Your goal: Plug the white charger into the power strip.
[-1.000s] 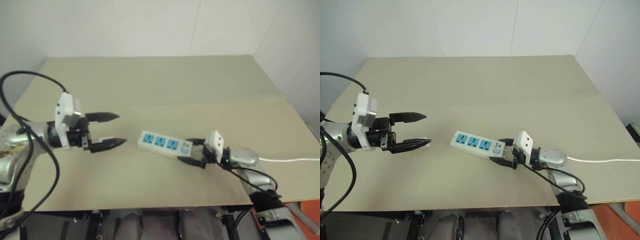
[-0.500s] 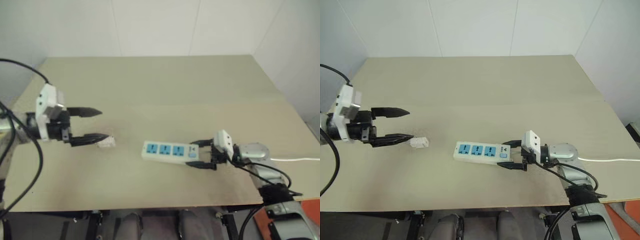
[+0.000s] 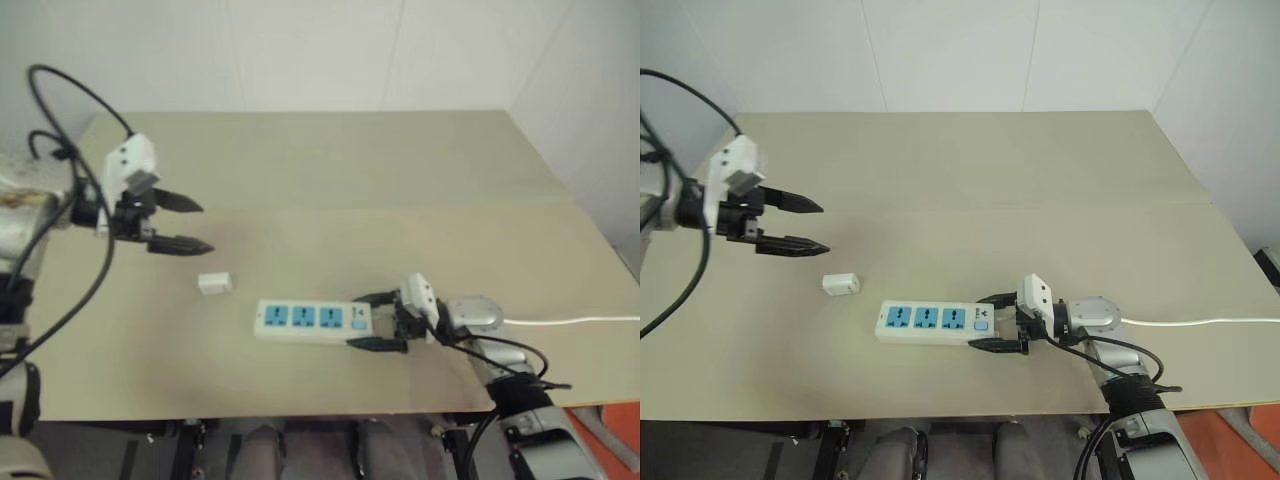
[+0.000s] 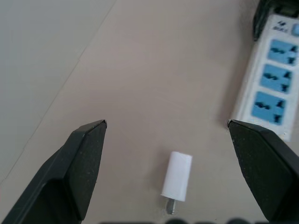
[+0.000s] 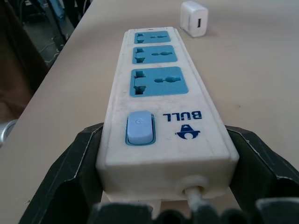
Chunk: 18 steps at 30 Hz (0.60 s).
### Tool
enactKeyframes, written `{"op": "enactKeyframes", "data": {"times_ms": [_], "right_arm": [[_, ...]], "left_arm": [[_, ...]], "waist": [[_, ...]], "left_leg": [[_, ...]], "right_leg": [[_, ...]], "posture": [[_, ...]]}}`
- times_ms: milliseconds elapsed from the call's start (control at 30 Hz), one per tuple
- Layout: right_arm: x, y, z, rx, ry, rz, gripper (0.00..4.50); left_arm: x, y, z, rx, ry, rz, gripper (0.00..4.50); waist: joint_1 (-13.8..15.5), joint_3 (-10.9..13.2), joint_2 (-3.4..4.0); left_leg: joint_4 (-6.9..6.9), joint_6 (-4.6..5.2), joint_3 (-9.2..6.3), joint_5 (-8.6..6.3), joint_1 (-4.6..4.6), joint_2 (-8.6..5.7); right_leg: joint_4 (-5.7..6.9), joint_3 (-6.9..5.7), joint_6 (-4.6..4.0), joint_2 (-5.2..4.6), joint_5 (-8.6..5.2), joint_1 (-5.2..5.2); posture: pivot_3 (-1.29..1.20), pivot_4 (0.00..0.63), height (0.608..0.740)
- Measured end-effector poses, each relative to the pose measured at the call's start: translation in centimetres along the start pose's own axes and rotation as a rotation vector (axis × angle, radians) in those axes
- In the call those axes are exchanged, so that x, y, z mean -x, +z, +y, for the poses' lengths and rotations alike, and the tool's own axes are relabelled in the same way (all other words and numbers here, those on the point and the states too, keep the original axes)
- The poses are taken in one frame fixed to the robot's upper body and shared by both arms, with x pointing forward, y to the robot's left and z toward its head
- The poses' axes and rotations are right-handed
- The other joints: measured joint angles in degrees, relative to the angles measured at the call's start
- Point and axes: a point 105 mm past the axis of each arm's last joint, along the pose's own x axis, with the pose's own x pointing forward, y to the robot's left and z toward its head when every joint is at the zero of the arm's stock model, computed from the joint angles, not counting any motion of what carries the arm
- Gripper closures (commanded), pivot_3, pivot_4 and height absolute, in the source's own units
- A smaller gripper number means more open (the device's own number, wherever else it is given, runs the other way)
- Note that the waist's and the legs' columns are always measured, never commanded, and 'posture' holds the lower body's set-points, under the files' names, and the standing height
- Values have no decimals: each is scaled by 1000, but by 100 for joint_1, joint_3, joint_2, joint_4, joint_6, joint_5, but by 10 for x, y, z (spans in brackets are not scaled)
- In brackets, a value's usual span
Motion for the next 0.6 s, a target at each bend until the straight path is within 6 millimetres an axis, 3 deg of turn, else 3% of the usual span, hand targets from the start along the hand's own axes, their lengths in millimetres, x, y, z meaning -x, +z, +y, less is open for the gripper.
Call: {"op": "enactKeyframes", "data": {"times_ms": [267,467,600], "right_arm": [[-1,2,-3,2,31,4,1087],[0,1,-3,2,42,10,1087],[1,2,-3,1,41,15,1087]], "left_arm": [[-12,9,-8,-142,-143,241,0],[-17,-15,-15,-181,-213,459,0],[-24,-11,-14,-200,-217,494,0]], "waist": [[-15,5,-1],[-6,10,1],[18,11,-1]], "left_leg": [[0,0,-1,0,-2,2],[1,1,-2,0,-1,2],[6,1,-3,0,-3,1]], "right_leg": [[2,2,1,2,-1,-5],[6,6,4,3,-2,-6],[6,4,4,2,-3,-5]], "posture": [[0,150,740],[0,150,740],[0,150,740]]}}
